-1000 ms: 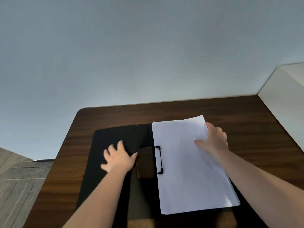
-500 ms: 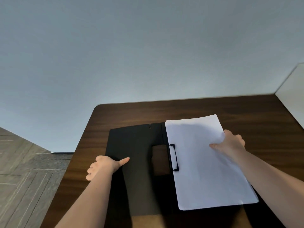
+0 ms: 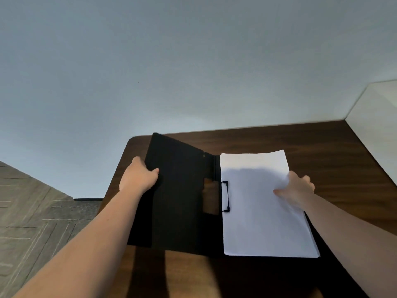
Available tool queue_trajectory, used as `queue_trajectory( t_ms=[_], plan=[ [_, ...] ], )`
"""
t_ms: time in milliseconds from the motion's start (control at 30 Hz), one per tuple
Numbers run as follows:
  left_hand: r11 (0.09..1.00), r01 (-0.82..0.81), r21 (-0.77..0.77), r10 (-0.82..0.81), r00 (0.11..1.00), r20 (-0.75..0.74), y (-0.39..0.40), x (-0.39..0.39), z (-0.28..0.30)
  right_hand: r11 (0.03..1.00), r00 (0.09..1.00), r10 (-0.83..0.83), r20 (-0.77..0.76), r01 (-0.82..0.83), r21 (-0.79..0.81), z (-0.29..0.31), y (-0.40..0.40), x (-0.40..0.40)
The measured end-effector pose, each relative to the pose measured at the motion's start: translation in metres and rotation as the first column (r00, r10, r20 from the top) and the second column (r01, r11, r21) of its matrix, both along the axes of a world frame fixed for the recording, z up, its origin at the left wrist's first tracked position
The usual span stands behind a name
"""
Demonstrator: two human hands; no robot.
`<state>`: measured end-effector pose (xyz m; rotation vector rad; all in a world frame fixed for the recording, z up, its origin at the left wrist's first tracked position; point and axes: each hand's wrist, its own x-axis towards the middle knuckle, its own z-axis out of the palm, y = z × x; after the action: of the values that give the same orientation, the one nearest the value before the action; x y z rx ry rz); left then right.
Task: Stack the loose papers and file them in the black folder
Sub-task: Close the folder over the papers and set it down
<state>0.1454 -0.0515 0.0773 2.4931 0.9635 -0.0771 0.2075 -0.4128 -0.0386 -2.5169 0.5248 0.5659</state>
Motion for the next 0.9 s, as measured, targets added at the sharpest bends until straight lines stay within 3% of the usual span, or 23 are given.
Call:
queue_trajectory(
  t_ms=[133, 267, 500, 567, 733, 900],
  plan=[
    [0.979, 0.184, -0.090, -0.169, 0.974, 0.154, -0.028, 0.006, 0.034, 0.996, 0.998, 0.064, 0.010, -0.064, 0.066, 0.008, -0.004, -0.003],
    [0.849, 0.389, -0.357, -0.307, 0.914, 0.266, -0.080, 0.007, 0.049, 0.977, 0.995, 0.089, 0.052, -0.097, 0.192, 0.011, -0.009, -0.002],
    [0.605, 0.377, -0.701, -0.278, 0.925, 0.257, -0.168, 0.022, 0.008, 0.926, 0.993, -0.113, 0.020, 0.098, 0.364, 0.015, -0.021, -0.009],
    [0.641, 0.373, -0.671, -0.330, 0.923, 0.197, -0.181, 0.027, -0.011, 0.866, 0.979, -0.203, -0.028, 0.193, 0.461, 0.013, -0.030, -0.008],
    [0.844, 0.345, -0.411, -0.396, 0.917, -0.044, -0.185, 0.036, -0.058, 0.797, 0.955, -0.285, -0.087, 0.286, 0.532, 0.009, -0.045, -0.005],
    [0.964, 0.165, -0.208, -0.229, 0.914, -0.336, -0.168, 0.038, -0.086, 0.900, 0.979, -0.200, -0.042, 0.200, 0.386, 0.003, -0.044, 0.001]
  ],
)
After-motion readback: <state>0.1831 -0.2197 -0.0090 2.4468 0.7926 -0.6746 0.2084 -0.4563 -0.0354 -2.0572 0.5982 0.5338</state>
